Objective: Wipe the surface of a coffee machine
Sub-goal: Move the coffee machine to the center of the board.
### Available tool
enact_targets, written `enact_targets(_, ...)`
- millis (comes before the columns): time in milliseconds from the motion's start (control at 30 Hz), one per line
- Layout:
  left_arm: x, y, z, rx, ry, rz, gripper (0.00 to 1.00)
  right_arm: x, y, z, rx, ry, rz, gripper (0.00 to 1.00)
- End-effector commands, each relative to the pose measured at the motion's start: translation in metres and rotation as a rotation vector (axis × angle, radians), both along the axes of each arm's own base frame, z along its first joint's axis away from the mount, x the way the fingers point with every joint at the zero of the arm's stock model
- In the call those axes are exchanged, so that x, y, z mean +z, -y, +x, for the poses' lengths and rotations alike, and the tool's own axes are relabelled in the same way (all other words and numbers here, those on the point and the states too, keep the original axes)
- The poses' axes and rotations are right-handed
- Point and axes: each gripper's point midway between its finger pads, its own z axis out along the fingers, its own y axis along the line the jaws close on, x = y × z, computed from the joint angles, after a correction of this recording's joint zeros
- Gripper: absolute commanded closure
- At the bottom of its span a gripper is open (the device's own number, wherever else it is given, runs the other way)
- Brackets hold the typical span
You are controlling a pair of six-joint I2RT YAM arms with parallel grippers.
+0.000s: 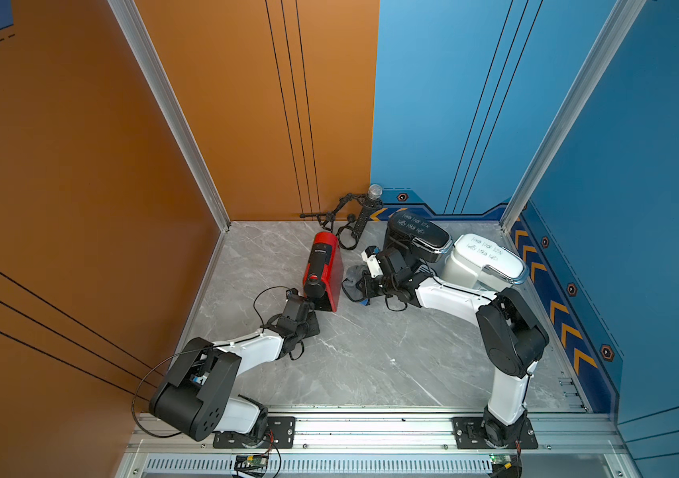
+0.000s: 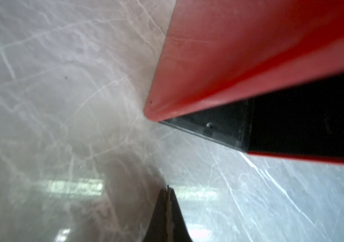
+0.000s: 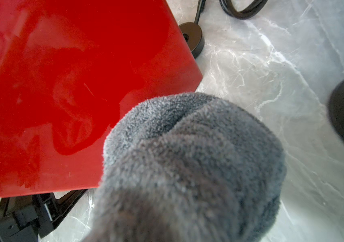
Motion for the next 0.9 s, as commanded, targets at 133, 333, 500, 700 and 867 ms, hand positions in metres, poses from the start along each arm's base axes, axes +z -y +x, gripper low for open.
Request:
enact_targets(133,0.013,-0.027,-0.033,0.056,-0.029,0.063,0.88,0.046,-0.015,-0.007,0.026,0.07,0.144,1.0)
enact_targets(333,0.032,-0.034,-0.03,0.077,0.025,0.03,0.87,0.108,-0.043,-0.018,0.07,0.153,0.309,1.0)
enact_targets(500,0.05,-0.031,-0.021,0.079,0.071,-0.005,0.87,0.161,-0.034,-0.007,-0.007,0.277,0.368,1.0)
enact_targets(700,0.067,-0.03,-0.013,0.082,0.12,-0.018,0.87,0.14,-0.052,-0.008,-0.071,0.254,0.444,1.0)
enact_targets(867,0.066,-0.027,-0.011,0.069,0.106,-0.02,0.87,0.074,-0.072,-0.007,-0.095,0.151,0.439,1.0)
